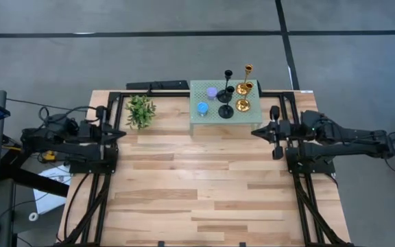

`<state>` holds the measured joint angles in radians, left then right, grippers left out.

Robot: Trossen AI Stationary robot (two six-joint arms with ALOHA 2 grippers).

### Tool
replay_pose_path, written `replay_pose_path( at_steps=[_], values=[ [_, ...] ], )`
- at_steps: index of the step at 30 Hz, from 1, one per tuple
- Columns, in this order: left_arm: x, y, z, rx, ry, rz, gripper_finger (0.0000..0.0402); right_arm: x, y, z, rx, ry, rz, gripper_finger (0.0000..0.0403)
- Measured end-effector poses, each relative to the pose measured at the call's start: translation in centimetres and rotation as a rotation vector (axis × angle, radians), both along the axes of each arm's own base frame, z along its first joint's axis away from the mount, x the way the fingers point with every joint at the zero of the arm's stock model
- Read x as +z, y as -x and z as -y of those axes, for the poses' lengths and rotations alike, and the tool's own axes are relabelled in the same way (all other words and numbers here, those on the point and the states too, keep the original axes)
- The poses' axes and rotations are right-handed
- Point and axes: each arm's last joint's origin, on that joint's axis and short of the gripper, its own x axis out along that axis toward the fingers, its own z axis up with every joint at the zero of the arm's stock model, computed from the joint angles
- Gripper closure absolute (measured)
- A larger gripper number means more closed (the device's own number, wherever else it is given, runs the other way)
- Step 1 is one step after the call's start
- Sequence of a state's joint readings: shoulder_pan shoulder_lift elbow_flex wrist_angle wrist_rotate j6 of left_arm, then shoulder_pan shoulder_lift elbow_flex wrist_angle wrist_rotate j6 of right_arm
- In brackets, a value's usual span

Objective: Pick & Place candle stick holders
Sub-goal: Return to Home Position

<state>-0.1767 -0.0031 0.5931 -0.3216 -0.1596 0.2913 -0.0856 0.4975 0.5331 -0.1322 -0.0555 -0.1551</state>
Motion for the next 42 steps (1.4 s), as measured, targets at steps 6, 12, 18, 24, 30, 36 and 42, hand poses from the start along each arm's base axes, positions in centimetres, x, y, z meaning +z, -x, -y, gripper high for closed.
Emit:
replay_pose_path(
  at_steps=[6, 12, 18, 24, 30, 36, 42],
  values=[
    [-0.9, -0.9, 0.0, 0.05, 0.002, -0.063, 0.0398, 0.4, 0.9, -0.1, -0.003, 0.004, 0.034, 0.0403],
    [-2.1, -1.5, 0.1, 0.051, 0.014, -0.096, 0.0397, 0.4, 1.9, -0.1, -0.005, 0.005, 0.04, 0.0403],
    [-2.5, -1.8, 0.1, 0.054, 0.012, -0.11, 0.0396, 0.7, 3.2, -0.2, -0.025, 0.015, 0.087, 0.0403],
    [-2.5, -1.8, 0.1, 0.054, 0.013, -0.105, 0.0398, 1.0, 5.5, -0.4, -0.032, 0.011, 0.153, 0.0403],
    [-2.5, -1.8, 0.2, 0.054, 0.013, -0.104, 0.0397, 0.5, 8.0, -0.6, -0.032, -0.004, 0.214, 0.0403],
    [-2.4, -1.8, 0.2, 0.053, 0.013, -0.102, 0.0396, -2.1, 7.4, -0.5, -0.048, -0.024, 0.192, 0.0403],
    [-2.5, -1.9, 0.2, 0.051, 0.021, -0.101, 0.0398, -4.4, 5.6, -0.2, -0.093, -0.06, 0.269, 0.0403]
  ],
)
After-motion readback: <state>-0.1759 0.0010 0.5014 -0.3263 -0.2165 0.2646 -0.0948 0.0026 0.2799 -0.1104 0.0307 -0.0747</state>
